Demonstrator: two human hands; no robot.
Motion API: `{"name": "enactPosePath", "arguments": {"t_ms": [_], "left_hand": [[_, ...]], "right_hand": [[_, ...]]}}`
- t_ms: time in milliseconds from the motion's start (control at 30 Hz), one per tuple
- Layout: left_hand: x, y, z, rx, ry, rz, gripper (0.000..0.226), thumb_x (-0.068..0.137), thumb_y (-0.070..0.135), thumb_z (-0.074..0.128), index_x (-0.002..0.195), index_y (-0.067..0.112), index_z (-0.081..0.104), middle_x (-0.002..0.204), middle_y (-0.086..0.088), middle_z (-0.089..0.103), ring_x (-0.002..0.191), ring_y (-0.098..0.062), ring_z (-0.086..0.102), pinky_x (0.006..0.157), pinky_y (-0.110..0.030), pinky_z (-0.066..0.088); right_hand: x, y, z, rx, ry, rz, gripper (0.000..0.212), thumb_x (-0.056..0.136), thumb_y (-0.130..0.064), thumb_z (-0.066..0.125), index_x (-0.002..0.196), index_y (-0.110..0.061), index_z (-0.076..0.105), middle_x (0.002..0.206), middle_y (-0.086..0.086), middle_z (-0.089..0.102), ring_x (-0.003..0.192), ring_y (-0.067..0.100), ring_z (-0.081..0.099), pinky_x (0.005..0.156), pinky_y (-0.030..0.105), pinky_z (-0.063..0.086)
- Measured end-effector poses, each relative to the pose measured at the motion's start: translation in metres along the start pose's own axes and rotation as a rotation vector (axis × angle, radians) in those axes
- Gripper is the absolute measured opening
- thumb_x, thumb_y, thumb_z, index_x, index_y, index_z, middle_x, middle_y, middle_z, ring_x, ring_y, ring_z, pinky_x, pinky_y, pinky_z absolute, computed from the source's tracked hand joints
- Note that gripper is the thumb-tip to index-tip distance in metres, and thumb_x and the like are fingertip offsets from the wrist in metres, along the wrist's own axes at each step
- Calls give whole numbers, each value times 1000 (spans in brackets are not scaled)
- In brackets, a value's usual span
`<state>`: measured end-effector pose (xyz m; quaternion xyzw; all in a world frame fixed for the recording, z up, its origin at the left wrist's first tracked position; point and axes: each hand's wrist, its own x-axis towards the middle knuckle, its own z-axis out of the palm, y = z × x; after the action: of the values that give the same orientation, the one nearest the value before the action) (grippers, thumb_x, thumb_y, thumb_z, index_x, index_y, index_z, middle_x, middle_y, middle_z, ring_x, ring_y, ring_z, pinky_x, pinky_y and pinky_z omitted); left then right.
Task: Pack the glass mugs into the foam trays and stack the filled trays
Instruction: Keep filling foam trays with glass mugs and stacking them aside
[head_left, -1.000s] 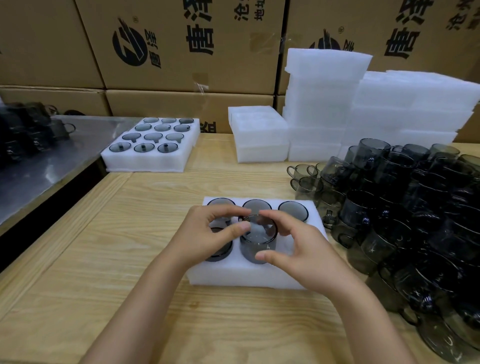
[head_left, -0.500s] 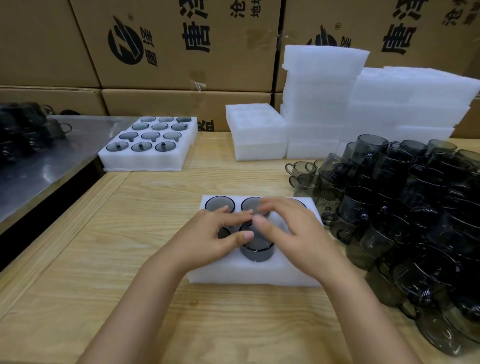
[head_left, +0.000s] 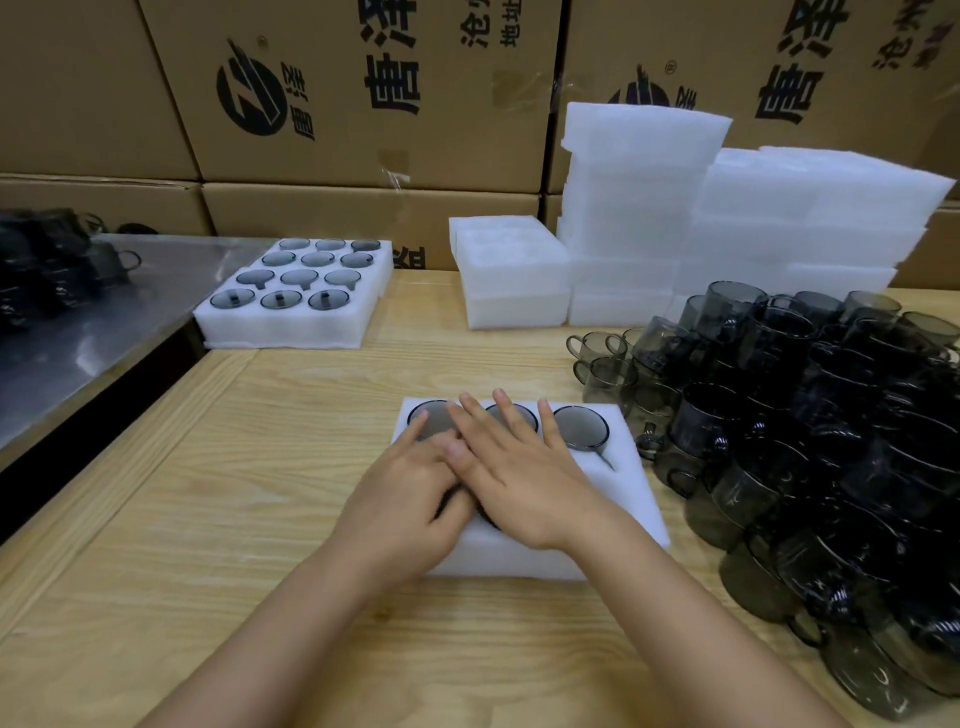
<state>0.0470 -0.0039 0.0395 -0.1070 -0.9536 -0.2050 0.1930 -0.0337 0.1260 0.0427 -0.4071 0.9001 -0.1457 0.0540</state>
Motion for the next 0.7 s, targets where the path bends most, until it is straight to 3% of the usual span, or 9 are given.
{"name": "enactPosePath", "arguments": {"t_ms": [100,133,233,333,367,467,567,633,700], "left_hand": [[-6,2,-5,-42,391,-135,46,87,19,35,117,0,63,117,-11,67,114,-14,51,110,-27,23],[-6,5,-6,-1,386,-125,48,89,22,35,123,0,60,124,-10,63,118,-15,51,110,-31,25],[-1,19,0,164,139,25,59,94,40,28,133,5,54,138,-8,53,128,-21,51,108,-38,28],[7,37,11,105,2,-50,74,89,54,15,139,10,47,148,-4,41,140,-22,35,110,-36,30],[8,40,13,102,19,-52,71,89,51,19,136,8,51,144,-7,46,136,-24,41,106,-37,36],[-1,39,23,271,162,56,61,98,40,23,122,0,63,129,-15,60,120,-32,57,94,-42,39],[-11,37,37,347,300,186,57,100,37,20,134,5,53,139,-17,51,128,-32,50,99,-46,38],[-13,35,42,375,348,246,52,100,39,22,142,13,41,143,-16,47,128,-30,50,100,-46,39],[-13,30,44,398,366,258,52,100,41,26,144,16,34,142,-15,48,126,-28,53,99,-47,41]], "right_hand": [[1,0,-1,-124,-10,10,59,96,-53,4,150,-31,-9,155,-18,-18,139,8,-27,111,44,-23],[2,0,-1,-169,-16,6,58,98,-50,7,149,-30,-11,155,-16,-20,139,11,-28,110,46,-23],[1,0,-1,-350,-77,-30,66,97,-48,21,147,-30,-17,153,-9,-29,138,20,-33,108,53,-22],[2,4,1,-390,-72,-14,79,94,-52,31,146,-25,-22,153,-8,-28,138,21,-32,110,50,-21],[1,5,2,-382,-60,-23,80,94,-52,32,147,-24,-21,154,-8,-26,139,20,-30,111,48,-20],[-2,5,4,-268,28,-47,69,96,-49,29,151,-24,-3,158,-8,-9,143,12,-17,115,37,-14],[-9,-1,1,111,216,68,47,99,-40,33,143,-24,33,152,-9,28,142,4,12,115,19,1],[-20,-6,-5,136,363,110,27,97,-31,38,116,-24,56,124,-8,56,122,8,43,109,24,26],[-34,-2,-15,-45,633,59,12,85,-19,47,84,-20,59,86,-5,61,83,19,55,82,36,47]]}}
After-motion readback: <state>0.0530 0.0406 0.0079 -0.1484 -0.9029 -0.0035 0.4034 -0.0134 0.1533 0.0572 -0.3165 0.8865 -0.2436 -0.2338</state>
